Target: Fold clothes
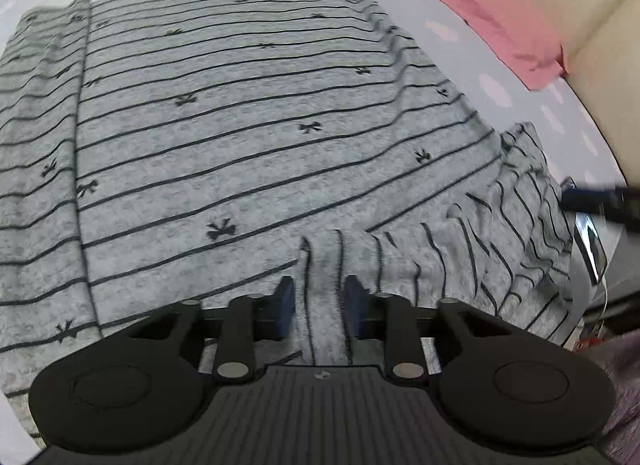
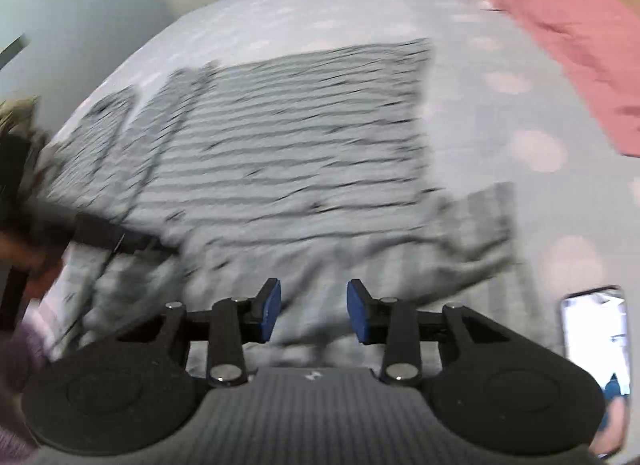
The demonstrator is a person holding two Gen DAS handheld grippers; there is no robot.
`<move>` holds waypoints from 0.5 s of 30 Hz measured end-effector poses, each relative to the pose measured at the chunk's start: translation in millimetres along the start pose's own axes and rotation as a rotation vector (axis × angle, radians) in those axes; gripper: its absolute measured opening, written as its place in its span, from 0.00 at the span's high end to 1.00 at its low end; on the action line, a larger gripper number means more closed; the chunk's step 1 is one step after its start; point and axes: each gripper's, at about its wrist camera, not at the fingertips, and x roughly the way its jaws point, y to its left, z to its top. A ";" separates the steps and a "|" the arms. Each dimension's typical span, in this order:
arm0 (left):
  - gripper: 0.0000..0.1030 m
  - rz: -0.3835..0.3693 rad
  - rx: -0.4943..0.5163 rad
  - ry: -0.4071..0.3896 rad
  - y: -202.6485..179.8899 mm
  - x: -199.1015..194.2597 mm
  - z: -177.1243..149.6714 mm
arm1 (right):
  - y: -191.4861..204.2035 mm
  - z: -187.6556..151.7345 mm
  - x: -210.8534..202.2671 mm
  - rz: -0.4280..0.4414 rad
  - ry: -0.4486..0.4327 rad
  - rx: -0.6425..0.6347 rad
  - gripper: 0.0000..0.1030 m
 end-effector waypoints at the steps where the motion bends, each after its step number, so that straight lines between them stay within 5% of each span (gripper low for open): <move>1: 0.90 0.003 0.016 -0.006 -2.6 -0.3 0.2 | -9.9 3.5 -0.6 -0.026 -0.009 0.026 0.61; 5: 0.98 0.005 0.034 -0.031 -5.8 -6.4 -1.9 | -33.3 17.8 7.7 -0.075 -0.002 0.072 0.53; 8: 0.99 -0.001 0.028 -0.059 -5.8 -17.8 -5.0 | -27.0 9.2 18.6 -0.006 0.056 0.053 0.48; 12: 0.99 0.001 0.026 -0.091 -4.2 -34.3 -9.3 | 7.3 -15.9 26.9 0.003 0.135 -0.141 0.42; 14: 0.99 0.001 0.001 -0.099 0.2 -38.6 -10.9 | 19.6 -29.2 33.4 -0.020 0.174 -0.235 0.45; 15: 0.99 0.001 -0.011 -0.103 2.4 -40.8 -11.7 | 20.6 -35.1 38.2 -0.028 0.198 -0.257 0.62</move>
